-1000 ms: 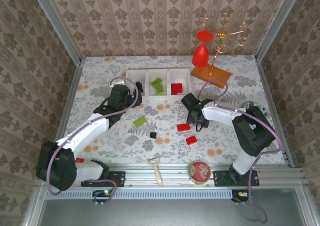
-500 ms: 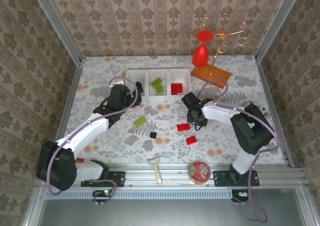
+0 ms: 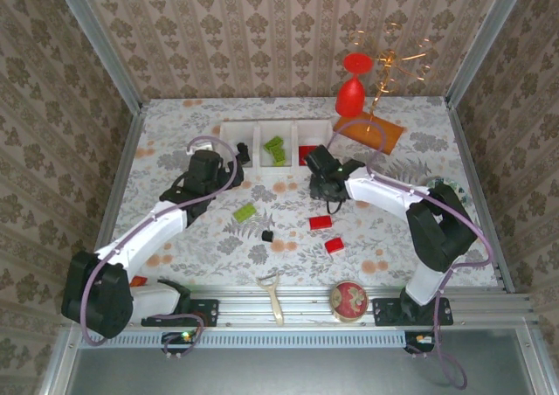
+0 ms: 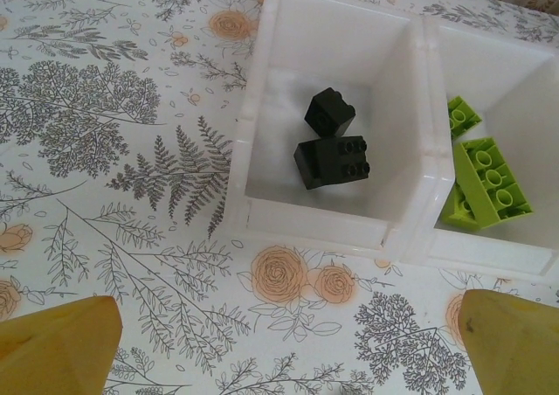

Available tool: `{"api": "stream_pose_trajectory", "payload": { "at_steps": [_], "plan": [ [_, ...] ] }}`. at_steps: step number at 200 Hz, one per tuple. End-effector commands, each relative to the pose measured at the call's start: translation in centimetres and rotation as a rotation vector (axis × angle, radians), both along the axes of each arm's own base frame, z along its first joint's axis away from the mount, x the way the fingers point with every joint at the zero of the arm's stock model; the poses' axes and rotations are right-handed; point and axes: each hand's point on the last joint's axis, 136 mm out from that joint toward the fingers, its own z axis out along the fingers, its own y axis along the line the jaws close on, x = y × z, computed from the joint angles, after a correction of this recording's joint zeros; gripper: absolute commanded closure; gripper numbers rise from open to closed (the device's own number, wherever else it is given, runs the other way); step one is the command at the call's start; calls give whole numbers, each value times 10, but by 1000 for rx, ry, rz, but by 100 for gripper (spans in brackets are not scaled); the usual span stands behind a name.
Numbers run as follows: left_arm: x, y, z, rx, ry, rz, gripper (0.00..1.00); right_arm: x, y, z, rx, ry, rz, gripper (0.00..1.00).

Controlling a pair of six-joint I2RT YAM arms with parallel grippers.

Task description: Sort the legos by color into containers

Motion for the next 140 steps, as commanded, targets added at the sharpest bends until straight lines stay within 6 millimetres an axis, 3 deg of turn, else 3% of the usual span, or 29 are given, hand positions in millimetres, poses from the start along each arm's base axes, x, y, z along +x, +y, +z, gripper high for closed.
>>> {"api": "stream_pose_trajectory", "payload": {
  "at_steps": [1,39,73,140],
  "plan": [
    [-5,13,2,-14,-3,45,0,16,28,22,-20,-65,115,77],
    [-9,25,1,-15,-3,73,0,48,86,51,25,-148,268,77],
    [-16,29,0,-25,-5,78,0,77,131,66,54,-210,366,77],
    [-25,32,-4,-35,5,74,0,125,187,72,78,-306,474,76]
  ]
}}
